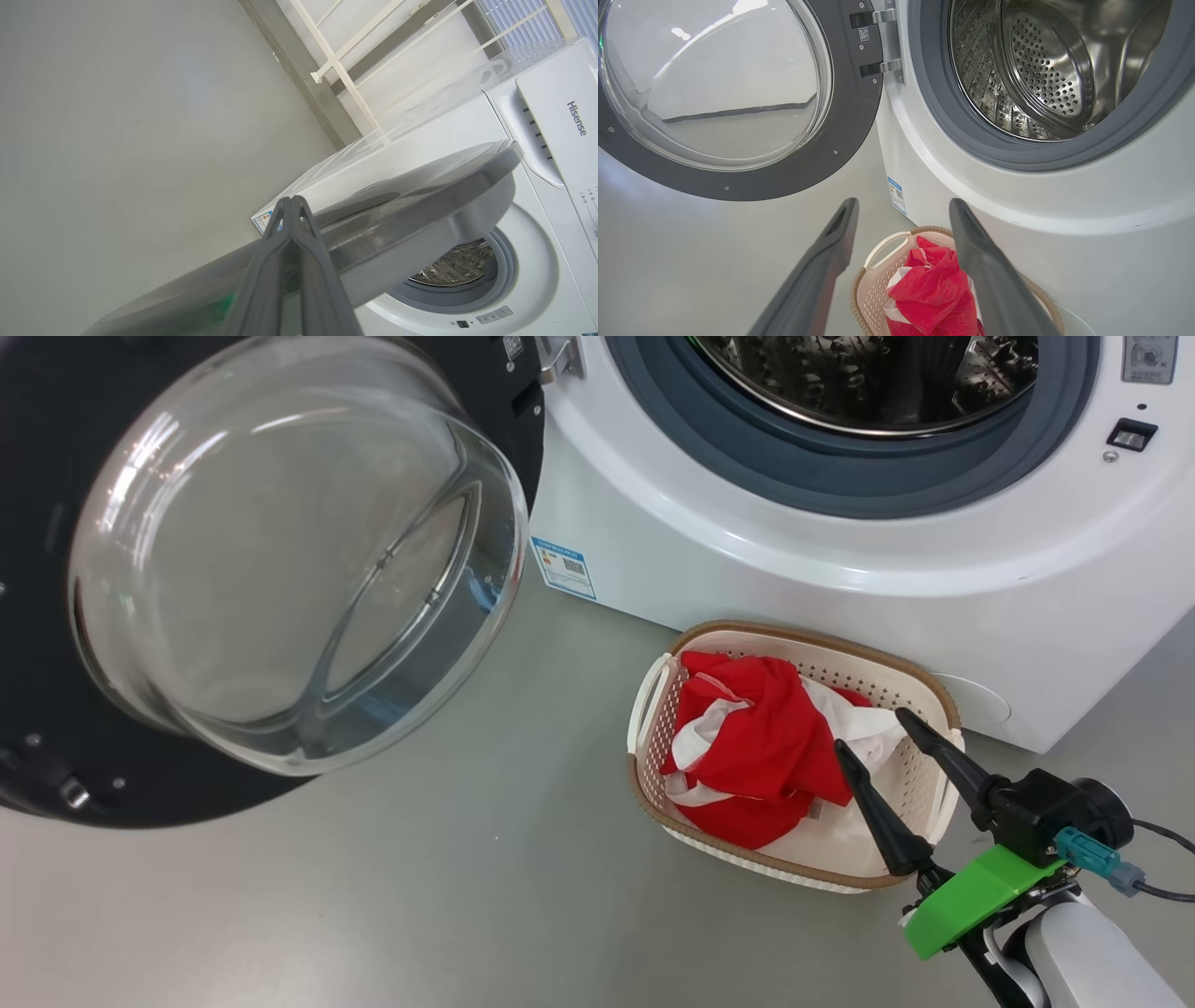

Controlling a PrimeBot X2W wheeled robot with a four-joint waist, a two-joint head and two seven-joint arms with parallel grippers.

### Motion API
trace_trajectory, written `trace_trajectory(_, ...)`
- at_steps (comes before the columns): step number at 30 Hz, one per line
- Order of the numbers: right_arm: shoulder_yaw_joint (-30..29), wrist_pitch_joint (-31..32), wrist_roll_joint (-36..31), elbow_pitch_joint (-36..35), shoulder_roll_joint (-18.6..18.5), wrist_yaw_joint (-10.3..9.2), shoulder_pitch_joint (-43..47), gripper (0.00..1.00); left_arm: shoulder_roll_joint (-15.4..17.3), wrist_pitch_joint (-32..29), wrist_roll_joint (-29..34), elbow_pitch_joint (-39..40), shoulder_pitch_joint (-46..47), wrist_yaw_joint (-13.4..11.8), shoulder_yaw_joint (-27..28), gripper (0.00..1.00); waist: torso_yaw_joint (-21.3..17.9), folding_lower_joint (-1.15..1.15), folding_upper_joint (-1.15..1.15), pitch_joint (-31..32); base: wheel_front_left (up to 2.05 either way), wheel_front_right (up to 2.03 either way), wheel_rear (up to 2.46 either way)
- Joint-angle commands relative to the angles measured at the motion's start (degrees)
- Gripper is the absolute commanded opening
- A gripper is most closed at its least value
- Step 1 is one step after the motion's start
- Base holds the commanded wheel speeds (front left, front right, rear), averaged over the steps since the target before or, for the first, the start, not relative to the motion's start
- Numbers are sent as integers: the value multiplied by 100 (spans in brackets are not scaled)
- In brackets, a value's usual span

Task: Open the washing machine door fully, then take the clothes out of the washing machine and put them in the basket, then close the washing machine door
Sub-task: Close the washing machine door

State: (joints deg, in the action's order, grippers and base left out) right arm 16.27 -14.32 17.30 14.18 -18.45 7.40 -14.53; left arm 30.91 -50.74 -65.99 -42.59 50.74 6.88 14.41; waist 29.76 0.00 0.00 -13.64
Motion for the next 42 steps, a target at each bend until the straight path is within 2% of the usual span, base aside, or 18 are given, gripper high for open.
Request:
trace_trajectory(1,117,-68,-22,-129,8,9,-122,100,178,-284,-170,322,-193,60,-67,0,-7,0,0,26,0,0,0)
trace_trajectory(10,73,-68,-18,-151,40,9,-62,100,279,-1044,-777,1397,-841,60,-274,0,-25,0,0,126,0,0,0)
trace_trajectory(23,15,-68,-15,-183,129,9,23,100,379,-1713,-1506,2937,-1511,60,-878,0,-131,0,0,276,0,0,0)
trace_trajectory(31,-27,-68,-15,-218,223,9,69,100,410,-1893,-1685,3633,-1768,60,-1258,0,-306,0,0,350,0,0,0)
trace_trajectory(42,-210,-68,-46,-293,381,9,131,100,30,-1872,-2019,4739,-1726,60,-1813,0,-759,0,0,365,0,0,0)
